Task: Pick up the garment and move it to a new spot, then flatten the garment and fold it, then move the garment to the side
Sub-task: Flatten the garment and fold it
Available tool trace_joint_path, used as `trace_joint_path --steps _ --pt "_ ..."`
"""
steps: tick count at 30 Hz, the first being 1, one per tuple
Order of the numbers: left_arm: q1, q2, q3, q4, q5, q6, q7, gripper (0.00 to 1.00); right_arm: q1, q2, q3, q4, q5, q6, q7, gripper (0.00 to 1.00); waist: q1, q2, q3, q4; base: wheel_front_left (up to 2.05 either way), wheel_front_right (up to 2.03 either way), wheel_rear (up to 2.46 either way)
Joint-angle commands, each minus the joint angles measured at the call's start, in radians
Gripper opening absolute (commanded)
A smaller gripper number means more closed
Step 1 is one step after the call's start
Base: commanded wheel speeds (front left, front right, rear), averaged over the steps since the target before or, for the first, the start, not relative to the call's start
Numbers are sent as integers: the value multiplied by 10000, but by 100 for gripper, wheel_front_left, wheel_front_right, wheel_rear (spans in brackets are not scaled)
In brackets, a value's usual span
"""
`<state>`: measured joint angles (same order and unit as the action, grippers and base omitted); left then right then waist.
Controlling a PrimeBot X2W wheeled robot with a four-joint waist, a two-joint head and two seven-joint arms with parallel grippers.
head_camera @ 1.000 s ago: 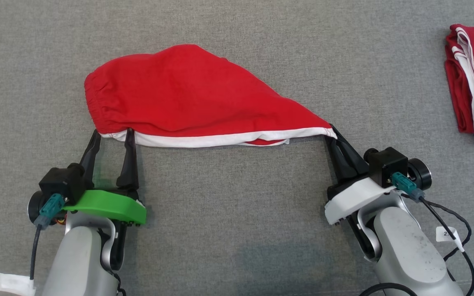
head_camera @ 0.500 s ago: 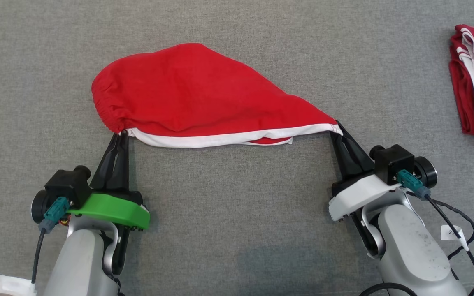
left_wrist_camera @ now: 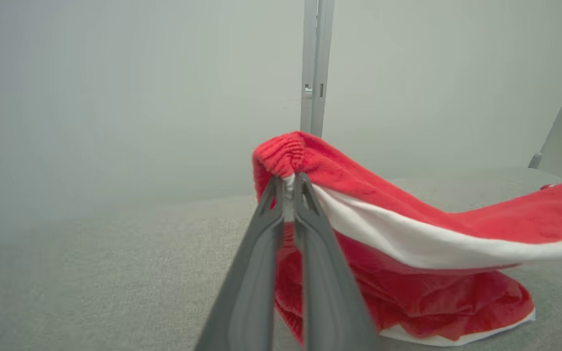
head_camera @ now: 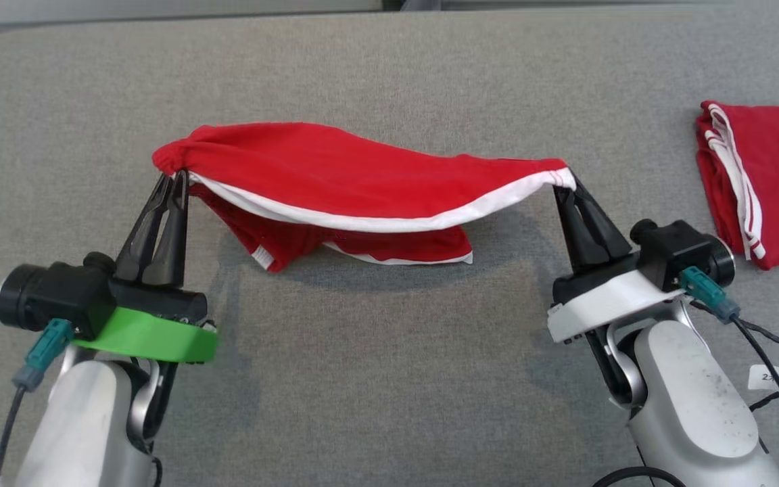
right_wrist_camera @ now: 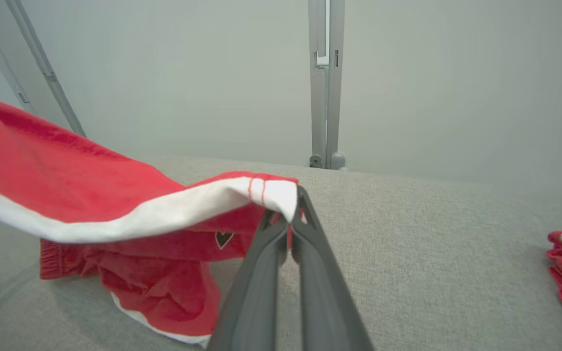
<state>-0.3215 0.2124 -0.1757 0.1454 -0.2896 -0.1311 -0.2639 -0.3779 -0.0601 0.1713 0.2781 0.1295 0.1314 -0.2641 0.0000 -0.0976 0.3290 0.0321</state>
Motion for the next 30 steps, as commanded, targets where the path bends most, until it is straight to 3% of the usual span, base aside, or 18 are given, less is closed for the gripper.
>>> trace_joint_path --steps 1,6,13,21,25,30 --pt "-216 308 -82 -274 63 1 4 0 -108 -90 18 -225 183 -17 -1 0 0 2 -1133 -69 0 0 0" --pt "-738 1107 -495 -888 -45 7 4 0 -364 -357 12 -886 568 -17 -1 0 0 2 -2052 -89 0 0 0" --pt "-2004 2282 -1160 -1484 -644 7 7 0 -999 -845 -108 -1631 1271 -18 -1 0 0 2 -2179 -93 0 0 0" --pt "-4104 2744 -2258 72 -1297 7 17 0 -3022 -1418 489 -809 1411 -18 409 0 0 2 -321 -233 0 0 0" --pt "-6331 2676 -2905 1376 -1427 9 -2 0 -5306 -1749 979 370 821 -17 395 0 0 2 1110 -425 0 0 0" --pt "-9058 2524 -3124 2419 -1410 9 3 0 -8126 -1632 537 2060 298 -18 100 0 0 2 2235 -699 0 0 0"
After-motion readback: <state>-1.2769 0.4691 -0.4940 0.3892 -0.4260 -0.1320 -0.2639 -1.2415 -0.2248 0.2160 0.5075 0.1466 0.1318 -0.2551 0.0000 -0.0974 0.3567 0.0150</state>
